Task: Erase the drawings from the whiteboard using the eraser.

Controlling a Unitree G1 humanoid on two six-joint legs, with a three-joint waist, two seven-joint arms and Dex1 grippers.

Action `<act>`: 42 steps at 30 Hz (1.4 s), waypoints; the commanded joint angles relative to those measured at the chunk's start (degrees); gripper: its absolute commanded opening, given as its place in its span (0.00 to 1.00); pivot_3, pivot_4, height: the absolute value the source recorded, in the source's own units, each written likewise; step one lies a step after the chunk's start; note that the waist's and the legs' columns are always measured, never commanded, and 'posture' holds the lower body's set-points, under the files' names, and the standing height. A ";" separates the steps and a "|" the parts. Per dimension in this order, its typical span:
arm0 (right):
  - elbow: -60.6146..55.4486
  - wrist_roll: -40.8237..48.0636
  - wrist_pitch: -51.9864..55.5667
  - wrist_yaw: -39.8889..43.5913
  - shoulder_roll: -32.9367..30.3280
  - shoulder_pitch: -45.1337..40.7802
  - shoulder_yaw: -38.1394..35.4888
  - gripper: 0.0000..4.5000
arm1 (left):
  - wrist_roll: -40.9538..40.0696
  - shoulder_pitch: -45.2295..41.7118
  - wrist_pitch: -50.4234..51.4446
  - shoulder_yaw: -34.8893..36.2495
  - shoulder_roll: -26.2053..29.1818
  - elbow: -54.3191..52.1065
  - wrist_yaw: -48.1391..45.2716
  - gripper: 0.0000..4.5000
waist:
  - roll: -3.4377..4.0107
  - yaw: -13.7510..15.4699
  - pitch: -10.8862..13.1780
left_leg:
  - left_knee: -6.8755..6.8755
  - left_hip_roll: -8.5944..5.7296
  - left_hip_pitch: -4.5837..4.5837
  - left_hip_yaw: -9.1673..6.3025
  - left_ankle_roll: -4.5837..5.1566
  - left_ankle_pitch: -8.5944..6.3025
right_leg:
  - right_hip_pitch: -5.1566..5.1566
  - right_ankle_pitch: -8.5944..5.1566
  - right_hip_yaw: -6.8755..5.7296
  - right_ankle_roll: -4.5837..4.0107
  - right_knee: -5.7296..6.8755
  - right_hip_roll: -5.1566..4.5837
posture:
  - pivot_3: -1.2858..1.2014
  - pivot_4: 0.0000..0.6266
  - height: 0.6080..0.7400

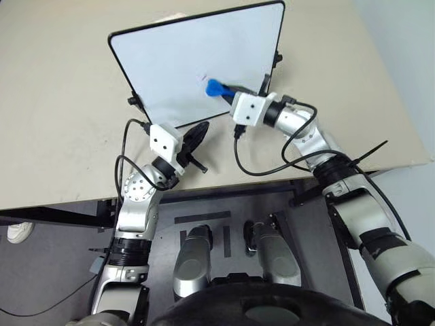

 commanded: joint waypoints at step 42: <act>-7.53 -1.38 -0.70 -9.15 0.06 -4.21 -2.67 0.07 | -0.38 0.13 -0.58 0.06 0.11 -1.31 -0.23 0.00 | 0.00 0.07 0.00 | 0.00 0.00 -0.15 0.00 0.57 0.34 | -0.17 -0.08 0.00 0.08 -0.02 0.00 | 0.52 0.24 1.00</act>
